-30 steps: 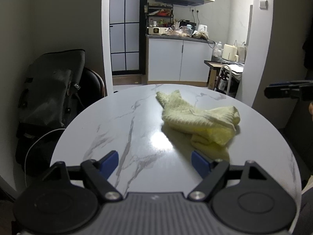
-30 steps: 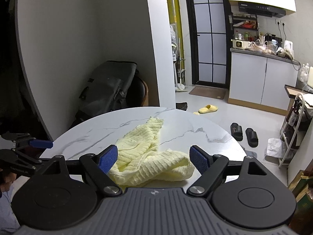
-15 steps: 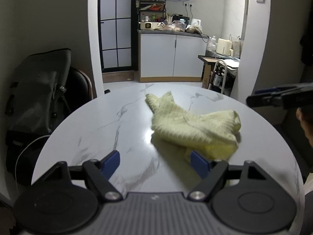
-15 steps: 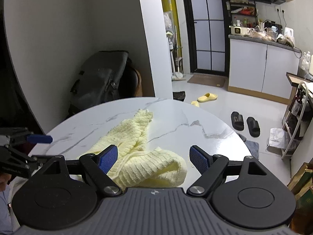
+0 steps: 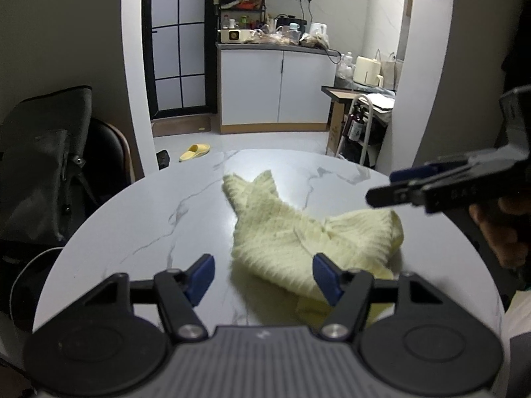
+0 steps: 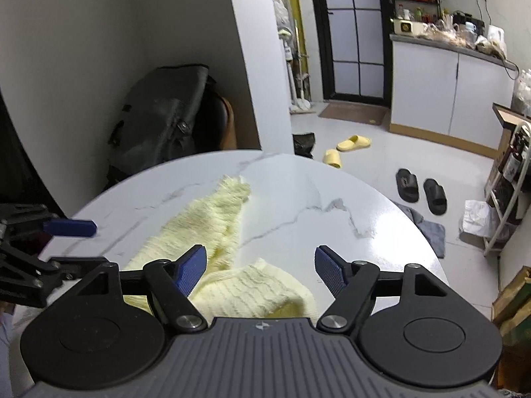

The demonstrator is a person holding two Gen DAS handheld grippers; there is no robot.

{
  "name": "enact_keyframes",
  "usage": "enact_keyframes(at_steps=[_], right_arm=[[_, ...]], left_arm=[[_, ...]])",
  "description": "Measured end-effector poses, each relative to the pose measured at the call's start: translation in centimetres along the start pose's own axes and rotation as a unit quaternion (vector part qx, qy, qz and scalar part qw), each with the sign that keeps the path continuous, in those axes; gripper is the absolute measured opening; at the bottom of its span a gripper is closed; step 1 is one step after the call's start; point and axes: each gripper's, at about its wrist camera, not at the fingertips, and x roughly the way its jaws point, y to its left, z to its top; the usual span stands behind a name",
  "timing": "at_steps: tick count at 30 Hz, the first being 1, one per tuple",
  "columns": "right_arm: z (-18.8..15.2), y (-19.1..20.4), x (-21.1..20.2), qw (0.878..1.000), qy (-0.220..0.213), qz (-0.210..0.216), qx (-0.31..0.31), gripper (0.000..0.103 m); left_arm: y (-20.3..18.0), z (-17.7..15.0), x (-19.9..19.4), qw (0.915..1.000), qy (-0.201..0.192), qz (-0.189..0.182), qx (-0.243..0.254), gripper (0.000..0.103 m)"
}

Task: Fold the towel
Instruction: 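Grasp one towel corner with the left gripper while the right gripper grasps another corner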

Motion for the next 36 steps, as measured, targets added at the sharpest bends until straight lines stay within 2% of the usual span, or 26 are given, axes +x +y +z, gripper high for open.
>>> enact_keyframes(at_steps=[5, 12, 14, 16, 18, 21, 22, 27, 36], right_arm=[[-0.7, -0.7, 2.0, 1.0, 0.027, -0.009, 0.002, 0.076], [-1.7, -0.7, 2.5, 0.999, 0.04, -0.011, -0.019, 0.076], [-2.0, -0.6, 2.7, 0.999, 0.045, -0.005, -0.028, 0.065], [-2.2, -0.3, 2.7, 0.998, 0.047, 0.001, -0.038, 0.055], [-2.2, -0.1, 2.6, 0.998, 0.046, 0.003, -0.046, 0.037], [-2.3, 0.0, 2.2, 0.998, 0.038, 0.009, -0.052, 0.024], [-2.3, 0.0, 2.0, 0.998, 0.035, 0.012, -0.053, 0.023], [-2.2, 0.2, 0.7, 0.998, 0.016, 0.024, -0.06, 0.022], [-3.0, 1.0, -1.4, 0.995, 0.007, 0.044, -0.085, 0.022]], left_arm=[[-1.2, 0.9, 2.0, 0.9996, 0.018, -0.013, 0.019, 0.069], [-1.8, 0.7, 5.2, 0.9986, 0.045, -0.017, 0.022, 0.069], [-1.8, 0.6, 5.8, 0.9984, 0.05, -0.017, 0.021, 0.069], [-1.8, 0.5, 6.5, 0.9981, 0.056, -0.018, 0.02, 0.065], [-1.7, 0.5, 6.8, 0.998, 0.057, -0.02, 0.019, 0.061], [-1.4, 0.8, 6.8, 0.9981, 0.056, -0.021, 0.013, 0.055], [-1.3, 1.0, 6.8, 0.9982, 0.055, -0.019, 0.013, 0.051], [-1.2, 1.6, 7.0, 0.9984, 0.053, -0.008, 0.019, 0.05], [-1.8, 1.1, 8.2, 0.9975, 0.065, 0.003, 0.029, 0.052]])
